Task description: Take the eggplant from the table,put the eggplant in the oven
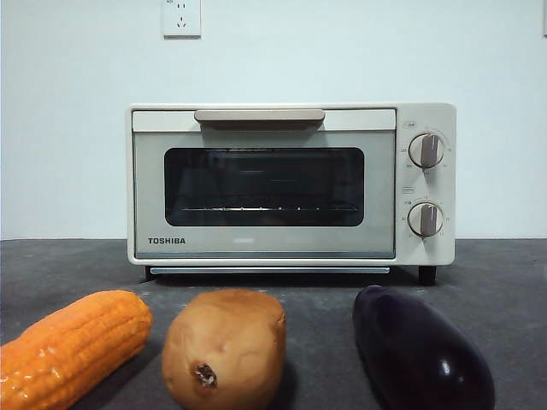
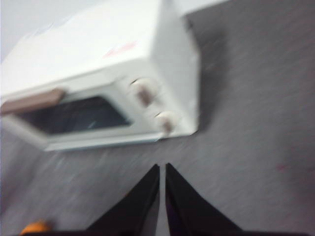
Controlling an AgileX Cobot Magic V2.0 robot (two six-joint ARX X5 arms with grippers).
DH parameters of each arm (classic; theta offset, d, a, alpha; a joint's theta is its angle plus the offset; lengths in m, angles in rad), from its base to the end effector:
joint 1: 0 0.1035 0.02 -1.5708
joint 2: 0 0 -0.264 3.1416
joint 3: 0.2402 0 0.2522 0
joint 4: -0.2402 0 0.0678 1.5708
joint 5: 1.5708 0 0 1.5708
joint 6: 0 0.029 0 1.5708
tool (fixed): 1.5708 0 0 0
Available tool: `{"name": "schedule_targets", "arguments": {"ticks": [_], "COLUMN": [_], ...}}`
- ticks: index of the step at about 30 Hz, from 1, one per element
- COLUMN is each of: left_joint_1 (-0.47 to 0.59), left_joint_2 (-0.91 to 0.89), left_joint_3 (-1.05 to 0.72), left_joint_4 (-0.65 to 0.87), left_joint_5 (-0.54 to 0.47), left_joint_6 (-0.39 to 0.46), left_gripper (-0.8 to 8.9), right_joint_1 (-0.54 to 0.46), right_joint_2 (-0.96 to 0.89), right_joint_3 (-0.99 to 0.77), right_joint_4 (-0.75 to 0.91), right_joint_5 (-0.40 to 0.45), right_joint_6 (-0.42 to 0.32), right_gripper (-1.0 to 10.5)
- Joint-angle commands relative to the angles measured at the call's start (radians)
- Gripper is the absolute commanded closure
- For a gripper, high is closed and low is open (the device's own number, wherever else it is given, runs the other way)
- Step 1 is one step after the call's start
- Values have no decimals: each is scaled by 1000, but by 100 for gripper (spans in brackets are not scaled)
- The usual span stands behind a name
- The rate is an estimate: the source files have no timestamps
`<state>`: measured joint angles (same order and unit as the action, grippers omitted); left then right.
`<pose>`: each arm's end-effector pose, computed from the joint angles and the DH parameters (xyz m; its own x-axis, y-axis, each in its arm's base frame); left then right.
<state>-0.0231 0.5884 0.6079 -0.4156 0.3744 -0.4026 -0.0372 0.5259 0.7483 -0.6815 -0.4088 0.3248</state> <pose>0.1313 -0.0136 0.2782 0.8500 -0.3855 -0.3591 0.1790 0.8524 -0.4913 0.1024 0.0077 0.3067 0.8368 0.3666 -0.4066 -0.1638 0.8763 0.4530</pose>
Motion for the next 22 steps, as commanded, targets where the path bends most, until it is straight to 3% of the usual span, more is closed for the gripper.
{"name": "schedule_targets", "arguments": {"ticks": [1, 4, 7, 10, 14, 17, 22], "left_joint_1": [-14, -35, -64, -93, -123, -140, -154], "left_joint_2": [86, 155, 198, 218, 229, 229, 229], "left_joint_3": [92, 161, 200, 209, 209, 209, 209], "left_joint_4": [-54, -108, -122, -111, -109, -109, -109], "left_joint_5": [49, 78, 93, 93, 93, 93, 93], "left_joint_6": [84, 117, 134, 134, 138, 143, 149], "left_gripper": [810, 810, 810, 810, 810, 810, 810], "right_joint_1": [2, 4, 24, 73, 183, 285, 505], "right_joint_2": [78, 155, 214, 262, 310, 340, 413], "right_joint_3": [64, 105, 110, 110, 110, 110, 110], "right_joint_4": [-55, -109, -126, -147, -149, -143, -142], "right_joint_5": [-129, -277, -388, -402, -401, -346, -41], "right_joint_6": [-49, -48, -48, -48, -48, -13, 121], "right_gripper": [940, 883, 749, 597, 536, 536, 536]}}
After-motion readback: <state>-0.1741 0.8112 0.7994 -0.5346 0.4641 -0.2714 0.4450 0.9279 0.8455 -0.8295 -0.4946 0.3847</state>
